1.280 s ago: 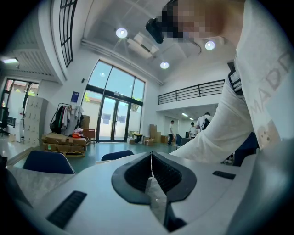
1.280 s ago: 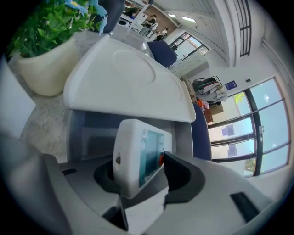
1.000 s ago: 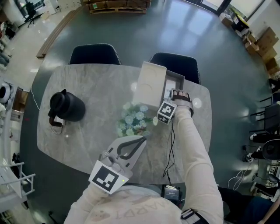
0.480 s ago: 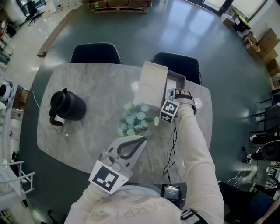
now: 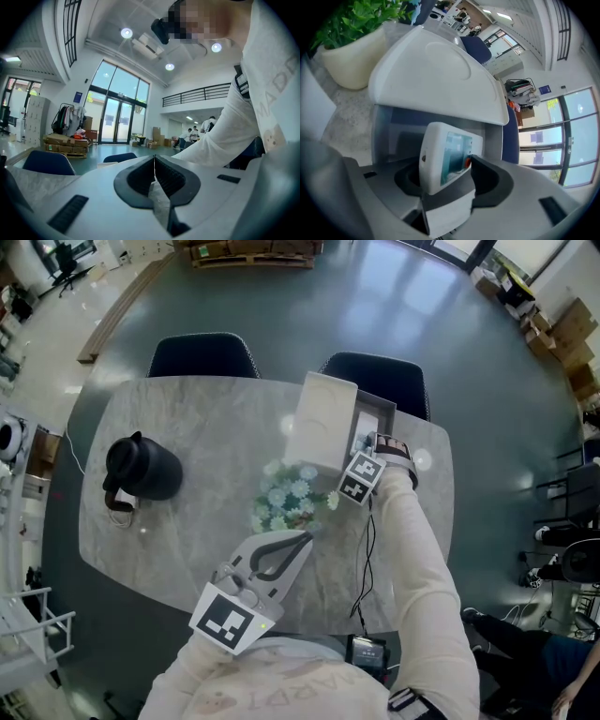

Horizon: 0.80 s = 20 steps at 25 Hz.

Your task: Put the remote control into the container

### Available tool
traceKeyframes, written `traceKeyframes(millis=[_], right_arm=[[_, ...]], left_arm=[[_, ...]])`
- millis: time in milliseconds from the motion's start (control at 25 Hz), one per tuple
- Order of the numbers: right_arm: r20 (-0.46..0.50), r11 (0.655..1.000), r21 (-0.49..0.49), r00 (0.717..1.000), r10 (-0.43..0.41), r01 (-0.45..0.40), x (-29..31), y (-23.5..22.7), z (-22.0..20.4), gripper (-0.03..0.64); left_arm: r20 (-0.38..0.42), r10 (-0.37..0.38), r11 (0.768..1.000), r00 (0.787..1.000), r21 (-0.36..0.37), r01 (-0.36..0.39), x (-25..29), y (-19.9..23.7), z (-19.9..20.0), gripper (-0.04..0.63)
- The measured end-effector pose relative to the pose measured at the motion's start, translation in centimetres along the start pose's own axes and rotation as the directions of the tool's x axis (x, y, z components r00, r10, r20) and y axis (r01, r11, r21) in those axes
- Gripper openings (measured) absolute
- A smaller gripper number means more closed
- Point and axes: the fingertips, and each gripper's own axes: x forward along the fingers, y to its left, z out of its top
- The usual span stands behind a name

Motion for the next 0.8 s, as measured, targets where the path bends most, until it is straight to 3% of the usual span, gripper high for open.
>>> traceKeyframes(millis=[160, 320, 560, 800], right_arm=[[0.009, 1.000, -0.025, 1.000, -0.002, 0.002, -0.09, 0.18, -0.21, 0.229], [-0.035, 0.990, -0.140, 0.999, -0.008, 0.003, -0.05, 0.36, -0.56, 0.230], [0.011, 0.997, -0.038, 0.998, 0.063, -0.063, -0.26, 0.75, -0.01, 0.239], [-0.001, 0.991, -0.096, 0.996, 0.092, -0.092, -0.32, 1.13, -0.51, 0.247]], left_arm=[[0.001, -0.002, 1.000, 1.000, 0.005, 0.002, 0.03, 0.07, -0.02, 0.012], [-0.003, 0.001, 1.000, 1.000, -0.003, -0.001, 0.01, 0.13, -0.11, 0.012], [-0.008, 0.007, 1.000, 1.000, -0.012, -0.007, -0.07, 0.29, -0.22, 0.012], [-0.005, 0.007, 1.000, 1.000, -0.016, -0.007, -0.01, 0.13, -0.21, 0.012]])
